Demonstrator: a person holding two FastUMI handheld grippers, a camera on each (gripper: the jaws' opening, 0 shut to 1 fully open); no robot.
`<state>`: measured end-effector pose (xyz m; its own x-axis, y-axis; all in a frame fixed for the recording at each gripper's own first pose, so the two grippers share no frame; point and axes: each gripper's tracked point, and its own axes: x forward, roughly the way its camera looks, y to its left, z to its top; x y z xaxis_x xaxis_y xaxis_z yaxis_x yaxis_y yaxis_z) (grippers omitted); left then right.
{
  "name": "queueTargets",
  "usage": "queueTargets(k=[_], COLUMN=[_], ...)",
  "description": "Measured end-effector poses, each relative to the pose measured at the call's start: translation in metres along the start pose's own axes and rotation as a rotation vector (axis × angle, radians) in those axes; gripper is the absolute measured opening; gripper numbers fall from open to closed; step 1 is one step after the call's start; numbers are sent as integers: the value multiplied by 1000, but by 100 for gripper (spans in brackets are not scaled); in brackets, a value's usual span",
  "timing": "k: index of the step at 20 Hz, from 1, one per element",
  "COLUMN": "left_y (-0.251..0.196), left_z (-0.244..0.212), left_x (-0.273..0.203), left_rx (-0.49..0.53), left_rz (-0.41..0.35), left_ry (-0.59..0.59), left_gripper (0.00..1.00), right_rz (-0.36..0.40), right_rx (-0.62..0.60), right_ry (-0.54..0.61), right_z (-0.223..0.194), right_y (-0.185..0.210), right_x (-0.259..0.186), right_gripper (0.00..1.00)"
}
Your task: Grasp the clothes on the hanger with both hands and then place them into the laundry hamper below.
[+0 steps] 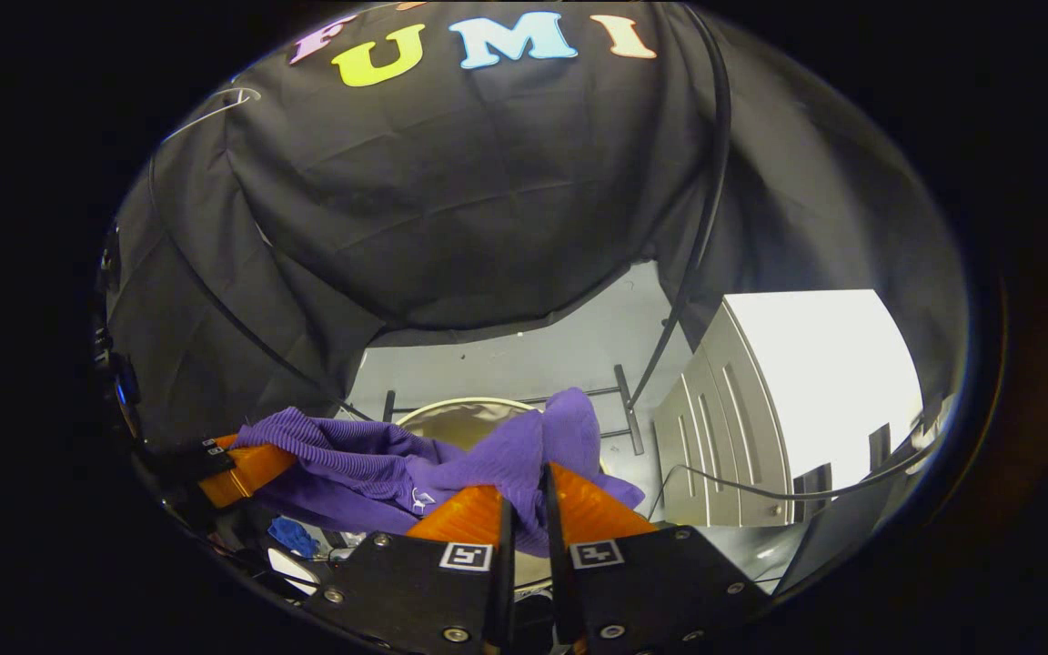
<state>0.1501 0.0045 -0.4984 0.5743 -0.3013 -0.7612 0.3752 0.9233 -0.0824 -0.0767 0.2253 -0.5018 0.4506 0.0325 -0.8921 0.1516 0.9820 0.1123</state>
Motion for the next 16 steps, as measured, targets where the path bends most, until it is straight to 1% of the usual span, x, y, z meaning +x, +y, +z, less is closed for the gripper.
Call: queueTargets(k=[1, 2, 3, 6, 8, 9, 10, 11, 12, 13, 14, 15, 16], left_y=[-1, 1, -1, -6, -3, 0, 2, 2, 0, -1, -3, -5, -6], left_z=[2, 3, 5, 23, 39, 52, 66, 78, 89, 102, 115, 126, 138], left_x=[-3, -10, -14, -33, -51, -62, -76, -91, -106, -121, -137, -151, -166], left_rx=[10, 19, 18, 12, 35, 52, 64, 70, 74, 76, 78, 83, 91], left_rz=[0, 10, 5, -2, 28, 50, 66, 72, 74, 71, 66, 64, 67], left_ry=[-7, -16, -22, -70, -100, -125, -155, -185, -212, -241, -269, -295, -325], left_gripper=[8, 10, 10, 55, 86, 92, 88, 84, 90, 87, 84, 84, 90], right_rz=[4, 9, 18, 1, -17, -23, -32, -45, -60, -76, -91, -101, -112], right_rx=[8, 18, 27, 30, 46, 60, 73, 82, 87, 91, 96, 100, 102], right_ry=[-5, -13, -29, -84, -126, -153, -184, -216, -249, -284, -321, -361, -398], right_z=[1, 4, 9, 28, 46, 57, 67, 79, 89, 101, 112, 124, 132], right_y=[0, 1, 2, -4, -12, -17, -23, -31, -39, -49, -60, -70, -81], right_x=[-4, -9, -15, -35, -54, -65, -77, -91, -105, -120, -135, -152, -168], right_gripper=[19, 22, 39, 88, 95, 95, 95, 92, 92, 96, 96, 96, 96])
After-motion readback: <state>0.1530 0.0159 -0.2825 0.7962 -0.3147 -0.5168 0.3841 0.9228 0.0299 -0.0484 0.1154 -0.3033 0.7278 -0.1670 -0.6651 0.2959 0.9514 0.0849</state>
